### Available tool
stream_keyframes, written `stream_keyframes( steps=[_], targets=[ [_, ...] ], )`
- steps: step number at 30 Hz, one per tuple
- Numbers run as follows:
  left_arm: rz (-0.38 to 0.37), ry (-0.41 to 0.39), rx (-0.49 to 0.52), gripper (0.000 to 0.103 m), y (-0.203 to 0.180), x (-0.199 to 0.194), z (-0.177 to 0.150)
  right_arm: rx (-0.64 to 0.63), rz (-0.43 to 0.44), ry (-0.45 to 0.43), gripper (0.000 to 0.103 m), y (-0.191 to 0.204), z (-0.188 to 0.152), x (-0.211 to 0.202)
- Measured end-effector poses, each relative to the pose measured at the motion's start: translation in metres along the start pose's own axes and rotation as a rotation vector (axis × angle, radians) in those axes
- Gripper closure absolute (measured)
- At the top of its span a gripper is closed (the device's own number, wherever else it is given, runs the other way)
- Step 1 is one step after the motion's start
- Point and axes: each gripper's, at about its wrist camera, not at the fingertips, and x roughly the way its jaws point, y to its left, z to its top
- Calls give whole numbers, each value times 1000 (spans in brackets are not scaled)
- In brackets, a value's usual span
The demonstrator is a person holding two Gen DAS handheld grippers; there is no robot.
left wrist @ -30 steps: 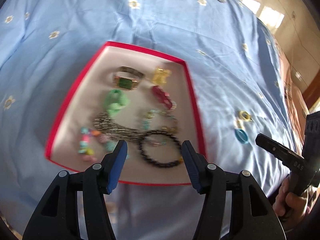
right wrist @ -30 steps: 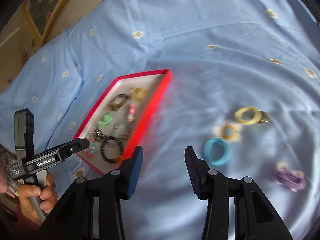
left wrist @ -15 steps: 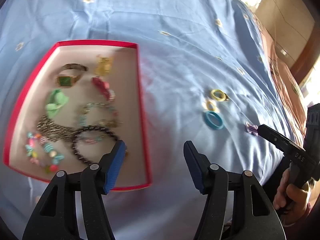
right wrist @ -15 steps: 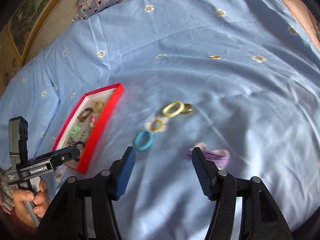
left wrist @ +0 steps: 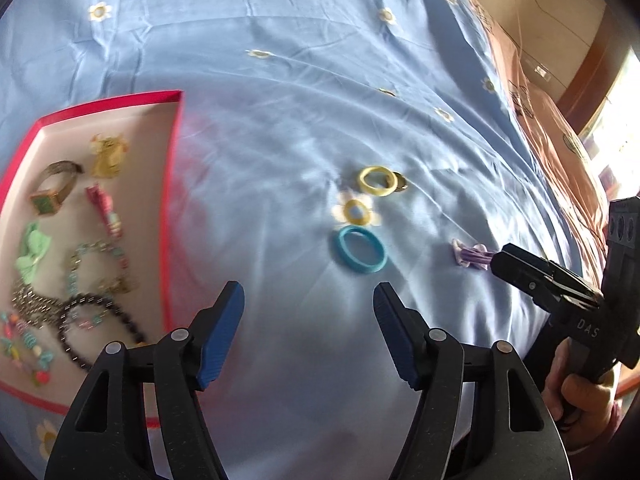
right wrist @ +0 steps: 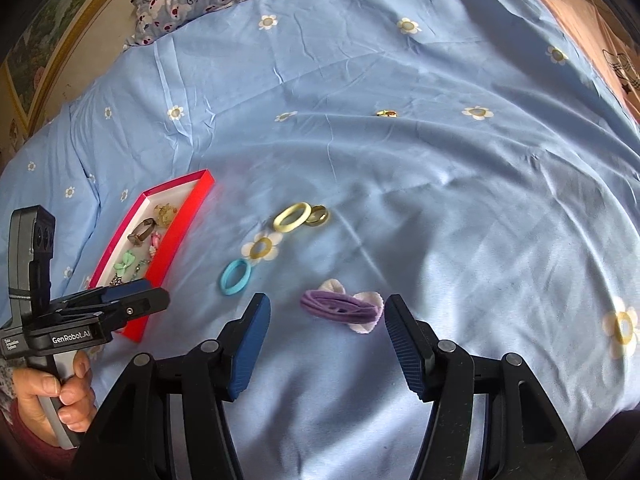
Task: Organize jewelry
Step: 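Move both open tools over the blue and purple hair ties, then grasp the blue hair tie with the left tool while the right tool grasps the purple hair tie, then carry both hair ties into the red box and open both tools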
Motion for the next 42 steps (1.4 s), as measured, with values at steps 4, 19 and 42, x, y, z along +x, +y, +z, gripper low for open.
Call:
stream_keyframes(
  steps=[4, 19, 42],
  targets=[
    [-11, 19, 19, 36, -10, 13, 5, 6, 8, 7, 41, -4, 0, 2],
    [-8, 36, 73, 50, -23, 54, 21, 0, 5, 59, 45, -11, 1, 24],
    [-77, -24, -33, 99, 15, 10, 2, -38, 47, 58, 93, 21, 2, 22]
  ],
)
